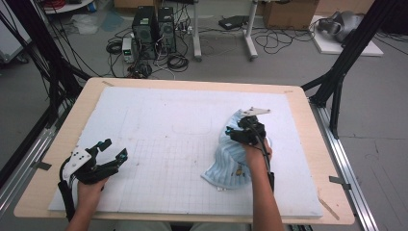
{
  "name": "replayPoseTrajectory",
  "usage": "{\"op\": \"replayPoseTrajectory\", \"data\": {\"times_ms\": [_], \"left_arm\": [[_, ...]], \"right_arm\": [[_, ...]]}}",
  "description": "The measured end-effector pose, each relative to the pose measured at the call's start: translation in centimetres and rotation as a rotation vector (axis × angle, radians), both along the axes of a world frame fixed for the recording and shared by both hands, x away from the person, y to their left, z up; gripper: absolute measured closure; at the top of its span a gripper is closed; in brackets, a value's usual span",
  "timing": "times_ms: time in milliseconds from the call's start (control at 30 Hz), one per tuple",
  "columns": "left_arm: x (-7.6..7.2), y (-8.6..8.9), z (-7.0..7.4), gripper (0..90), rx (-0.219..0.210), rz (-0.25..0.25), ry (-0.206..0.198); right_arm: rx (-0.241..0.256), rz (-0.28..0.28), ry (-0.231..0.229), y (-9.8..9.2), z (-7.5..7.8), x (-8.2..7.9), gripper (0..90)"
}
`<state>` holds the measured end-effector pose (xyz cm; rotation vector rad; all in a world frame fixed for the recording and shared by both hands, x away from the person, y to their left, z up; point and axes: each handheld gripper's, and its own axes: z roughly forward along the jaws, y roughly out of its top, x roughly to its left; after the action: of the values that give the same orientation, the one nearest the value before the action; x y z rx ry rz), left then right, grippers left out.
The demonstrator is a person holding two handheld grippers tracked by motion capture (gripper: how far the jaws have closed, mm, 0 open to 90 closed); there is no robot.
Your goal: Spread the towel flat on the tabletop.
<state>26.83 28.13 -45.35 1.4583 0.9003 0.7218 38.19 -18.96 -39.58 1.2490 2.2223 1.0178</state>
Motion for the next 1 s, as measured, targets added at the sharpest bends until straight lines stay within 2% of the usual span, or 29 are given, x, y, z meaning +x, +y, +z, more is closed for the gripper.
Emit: {"op": "replayPoseTrajectory", "data": {"times_ms": [100,133,167,200,233,267,300,333,400,433,467,533,567,600,633,700,733,800,833,867,900,1000], "left_arm": [[0.0,0.0,0.0,25.5,-0.003,0.001,-0.001],[0.0,0.0,0.0,25.5,-0.004,0.001,0.0],[0.0,0.0,0.0,25.5,-0.003,0.002,0.0],[0.0,0.0,0.0,25.4,-0.004,0.001,0.0],[0.0,0.0,0.0,25.5,-0.002,0.002,-0.001],[0.0,0.0,0.0,25.5,-0.005,0.001,0.0],[0.0,0.0,0.0,25.5,-0.003,0.002,0.0],[0.0,0.0,0.0,25.5,-0.003,0.002,-0.001],[0.0,0.0,0.0,25.5,-0.003,0.002,-0.001],[0.0,0.0,0.0,25.5,-0.002,0.002,-0.001],[0.0,0.0,0.0,25.5,-0.003,0.002,0.0],[0.0,0.0,0.0,25.5,-0.003,0.002,-0.001],[0.0,0.0,0.0,25.5,-0.003,0.003,-0.002],[0.0,0.0,0.0,25.5,-0.002,0.003,-0.003],[0.0,0.0,0.0,25.5,-0.003,0.005,-0.002],[0.0,0.0,0.0,25.5,-0.006,0.007,0.0],[0.0,0.0,0.0,25.5,-0.007,0.009,0.001],[0.1,0.0,0.0,25.5,-0.006,0.009,0.004],[0.1,0.0,0.0,25.6,-0.006,0.009,0.005],[0.1,0.0,0.0,25.6,-0.005,0.009,0.004],[0.0,0.0,0.0,25.6,-0.004,0.009,0.004],[0.0,0.0,0.0,25.6,-0.005,0.009,0.003]], "right_arm": [[-0.06,0.019,0.07,1.3,-1.5,0.9,48.7],[-0.093,0.033,0.12,1.9,-2.5,1.3,49.7],[-0.093,0.033,0.12,1.9,-2.5,1.3,49.7],[-0.109,0.038,0.141,2.2,-3.0,1.4,52.6],[-0.128,0.044,0.151,2.3,-3.4,1.4,58.0],[-0.1,0.062,0.156,2.4,-3.5,1.3,77.1],[-0.1,0.062,0.156,2.4,-3.5,1.3,77.1],[-0.126,0.087,0.154,3.1,-3.3,1.1,84.7],[-0.117,0.106,0.162,3.5,-3.2,1.0,85.2],[-0.087,0.143,0.168,3.8,-3.0,0.9,85.6],[-0.016,0.189,0.142,4.7,-2.5,0.6,85.7],[0.075,0.242,0.121,5.6,-2.0,0.6,85.6],[0.099,0.255,0.113,6.2,-1.9,0.7,85.6],[0.099,0.255,0.113,6.2,-1.9,0.7,85.6],[0.14,0.282,0.096,7.3,-1.6,1.1,85.6],[0.181,0.282,0.086,8.2,-1.5,1.5,85.6],[0.181,0.282,0.086,8.2,-1.5,1.5,85.6],[0.246,0.287,0.069,9.0,-1.3,2.2,85.5],[0.296,0.276,0.052,9.6,-0.9,2.7,85.4],[0.296,0.276,0.052,9.6,-0.9,2.7,85.4],[0.335,0.245,0.024,10.1,-0.6,3.1,85.4],[0.34,0.196,-0.004,10.4,-0.4,3.6,85.3]]}}
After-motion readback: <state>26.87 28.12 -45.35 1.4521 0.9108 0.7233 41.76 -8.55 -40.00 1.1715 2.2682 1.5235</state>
